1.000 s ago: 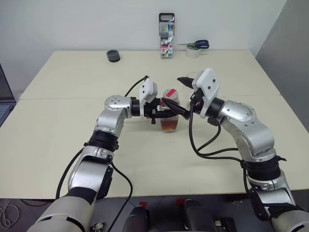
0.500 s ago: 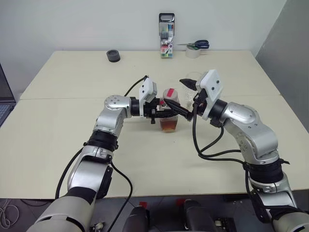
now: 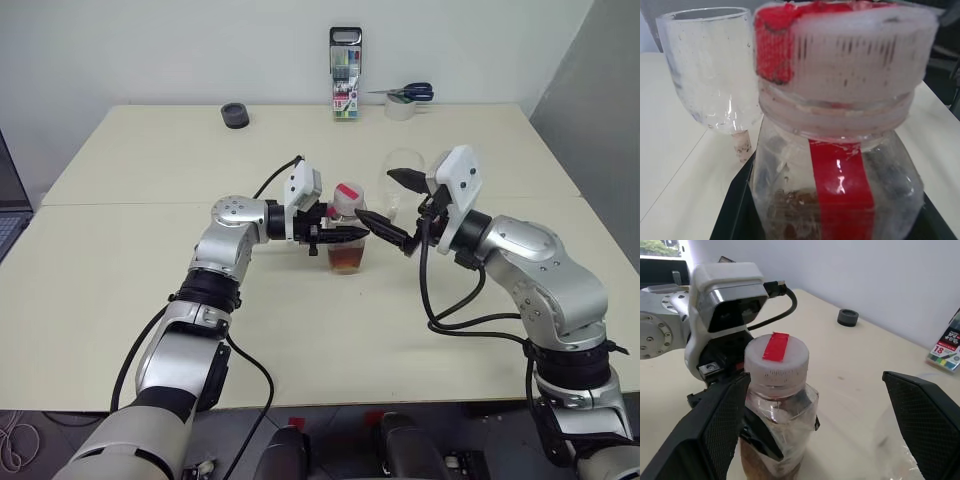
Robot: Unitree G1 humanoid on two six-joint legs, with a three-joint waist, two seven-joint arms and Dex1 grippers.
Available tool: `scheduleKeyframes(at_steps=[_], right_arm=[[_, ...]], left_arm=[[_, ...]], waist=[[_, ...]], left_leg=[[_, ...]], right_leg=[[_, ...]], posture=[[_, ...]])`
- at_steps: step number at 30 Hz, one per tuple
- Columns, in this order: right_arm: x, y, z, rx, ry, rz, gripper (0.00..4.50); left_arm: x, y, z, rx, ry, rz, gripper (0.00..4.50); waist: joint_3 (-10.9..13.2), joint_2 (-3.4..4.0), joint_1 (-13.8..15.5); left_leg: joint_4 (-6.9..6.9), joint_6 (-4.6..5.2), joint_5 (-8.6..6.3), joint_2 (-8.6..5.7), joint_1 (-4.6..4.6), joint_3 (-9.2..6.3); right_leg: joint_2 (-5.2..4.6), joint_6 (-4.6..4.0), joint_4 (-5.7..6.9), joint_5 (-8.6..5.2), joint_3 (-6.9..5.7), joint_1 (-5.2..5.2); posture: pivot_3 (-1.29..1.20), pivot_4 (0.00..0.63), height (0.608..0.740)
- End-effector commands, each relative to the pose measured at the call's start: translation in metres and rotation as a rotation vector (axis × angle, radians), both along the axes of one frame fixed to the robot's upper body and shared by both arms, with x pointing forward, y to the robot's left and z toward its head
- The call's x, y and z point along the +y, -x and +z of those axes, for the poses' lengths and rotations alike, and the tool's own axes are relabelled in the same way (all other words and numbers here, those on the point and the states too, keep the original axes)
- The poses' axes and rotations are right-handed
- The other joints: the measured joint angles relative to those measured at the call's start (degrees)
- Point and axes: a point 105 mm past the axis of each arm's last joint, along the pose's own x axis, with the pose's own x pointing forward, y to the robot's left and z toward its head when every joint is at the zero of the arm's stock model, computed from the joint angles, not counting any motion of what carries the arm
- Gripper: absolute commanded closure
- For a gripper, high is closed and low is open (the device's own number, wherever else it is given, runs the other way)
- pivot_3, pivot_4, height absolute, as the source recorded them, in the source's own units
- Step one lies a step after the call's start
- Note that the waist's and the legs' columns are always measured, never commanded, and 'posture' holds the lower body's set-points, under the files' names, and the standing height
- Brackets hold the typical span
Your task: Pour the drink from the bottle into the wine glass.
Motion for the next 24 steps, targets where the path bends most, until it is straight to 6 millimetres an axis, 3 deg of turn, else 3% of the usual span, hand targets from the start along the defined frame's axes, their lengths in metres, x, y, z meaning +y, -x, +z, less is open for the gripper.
scheduleKeyframes(at_steps=[1,15,24], right_arm=[[0.003,0.014,0.014,-0.04,-0.014,0.051,0.0],[0.036,-0.008,0.018,-0.13,0.004,-0.014,0.0],[0.03,-0.018,0.023,-0.131,-0.037,-0.078,0.0]], left_arm=[[-0.002,0.0,0.023,-0.072,0.035,-0.017,2.81],[-0.005,0.002,0.023,-0.07,0.035,-0.032,2.81],[-0.006,0.003,0.021,-0.067,0.035,-0.037,2.81]], waist=[[0.0,0.0,0.0],[0.0,0.0,0.0],[0.0,0.0,0.0]], left_leg=[[0.0,0.0,0.0,0.0,0.0,0.0],[0.01,-0.02,0.01,-0.01,0.0,0.0],[0.01,-0.04,0.02,0.0,0.0,-0.01]], right_leg=[[0.0,0.0,0.0,0.0,0.0,0.0],[0.0,0.0,0.0,0.0,0.0,0.0],[0.0,0.0,0.01,0.0,0.0,0.0]], posture=[[0.0,0.15,0.74],[0.0,0.15,0.74],[0.0,0.15,0.74]])
